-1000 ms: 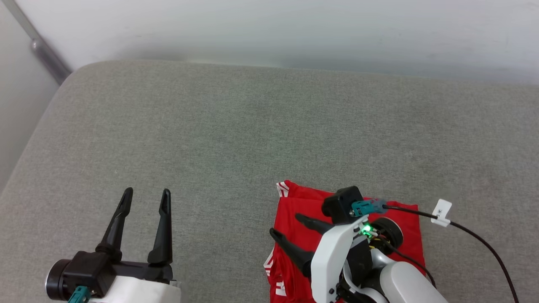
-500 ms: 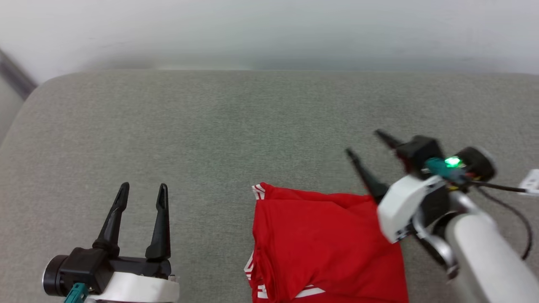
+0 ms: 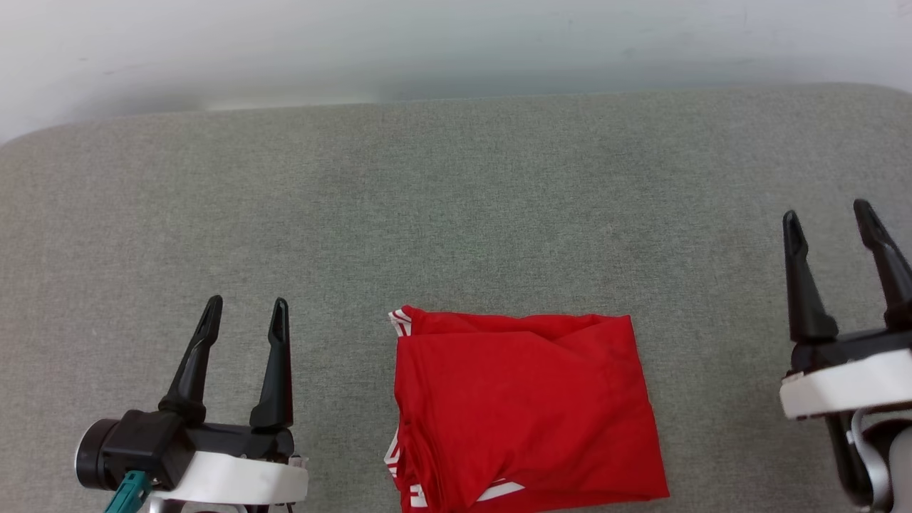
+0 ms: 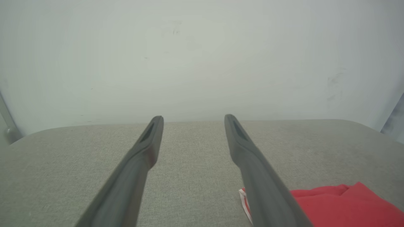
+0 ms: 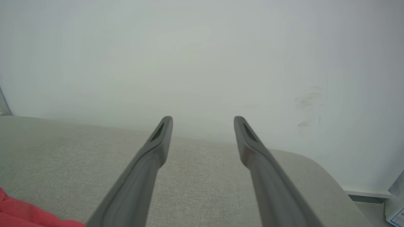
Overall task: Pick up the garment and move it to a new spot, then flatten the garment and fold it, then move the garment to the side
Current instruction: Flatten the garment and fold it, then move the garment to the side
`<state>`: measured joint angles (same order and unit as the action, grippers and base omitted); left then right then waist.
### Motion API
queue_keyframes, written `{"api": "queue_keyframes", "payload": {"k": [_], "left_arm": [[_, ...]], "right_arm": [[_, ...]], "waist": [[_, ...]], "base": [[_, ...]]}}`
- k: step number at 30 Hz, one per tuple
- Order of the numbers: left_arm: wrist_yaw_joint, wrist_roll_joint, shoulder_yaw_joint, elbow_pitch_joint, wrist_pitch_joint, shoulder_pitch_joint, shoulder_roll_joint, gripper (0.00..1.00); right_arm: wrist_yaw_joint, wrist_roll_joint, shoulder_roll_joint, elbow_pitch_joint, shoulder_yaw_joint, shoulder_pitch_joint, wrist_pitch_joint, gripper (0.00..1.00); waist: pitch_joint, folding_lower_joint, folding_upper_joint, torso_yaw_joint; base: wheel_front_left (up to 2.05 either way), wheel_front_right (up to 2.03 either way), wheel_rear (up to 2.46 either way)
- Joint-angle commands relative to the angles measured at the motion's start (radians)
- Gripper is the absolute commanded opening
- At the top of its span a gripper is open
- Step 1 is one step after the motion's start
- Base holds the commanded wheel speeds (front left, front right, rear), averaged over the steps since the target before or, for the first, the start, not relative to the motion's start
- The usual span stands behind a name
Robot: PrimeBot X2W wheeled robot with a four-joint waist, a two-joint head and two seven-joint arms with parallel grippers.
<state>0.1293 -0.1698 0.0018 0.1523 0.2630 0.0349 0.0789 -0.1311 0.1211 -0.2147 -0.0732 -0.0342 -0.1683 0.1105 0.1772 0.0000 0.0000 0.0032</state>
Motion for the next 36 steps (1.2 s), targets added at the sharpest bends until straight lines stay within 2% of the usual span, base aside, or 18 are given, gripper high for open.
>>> {"api": "queue_keyframes", "payload": {"k": [1,10,26,31,36], "left_arm": [[0.001,0.0,0.0,0.003,0.002,-0.004,-0.003,1.0],[0.001,0.003,-0.003,0.003,0.002,0.013,-0.006,1.0],[0.001,-0.002,-0.013,0.008,0.002,0.016,-0.009,1.0],[0.001,0.0,-0.017,0.01,0.002,0.005,-0.007,1.0],[0.001,0.002,-0.025,0.007,0.002,-0.006,-0.006,1.0]], "right_arm": [[0.001,0.0,0.015,-0.013,-0.002,0.019,0.016,1.0],[0.001,-0.009,0.081,-0.04,0.019,0.115,0.086,1.0],[0.001,0.002,0.09,-0.031,0.024,0.13,0.056,1.0],[0.001,0.026,0.05,-0.056,0.046,0.125,-0.053,1.0],[0.001,0.128,-0.008,-0.109,0.099,0.122,-0.305,1.0]], "waist": [[0.001,0.0,0.0,0.0],[-0.003,0.0,0.0,0.011],[-0.016,0.0,0.0,0.022],[0.0,0.0,0.0,0.025],[0.025,0.0,0.0,0.04]], "base": [[0.0,0.0,0.0],[0.0,0.0,0.0],[0.0,0.0,0.0],[0.0,0.0,0.0],[0.0,0.0,0.0]]}}
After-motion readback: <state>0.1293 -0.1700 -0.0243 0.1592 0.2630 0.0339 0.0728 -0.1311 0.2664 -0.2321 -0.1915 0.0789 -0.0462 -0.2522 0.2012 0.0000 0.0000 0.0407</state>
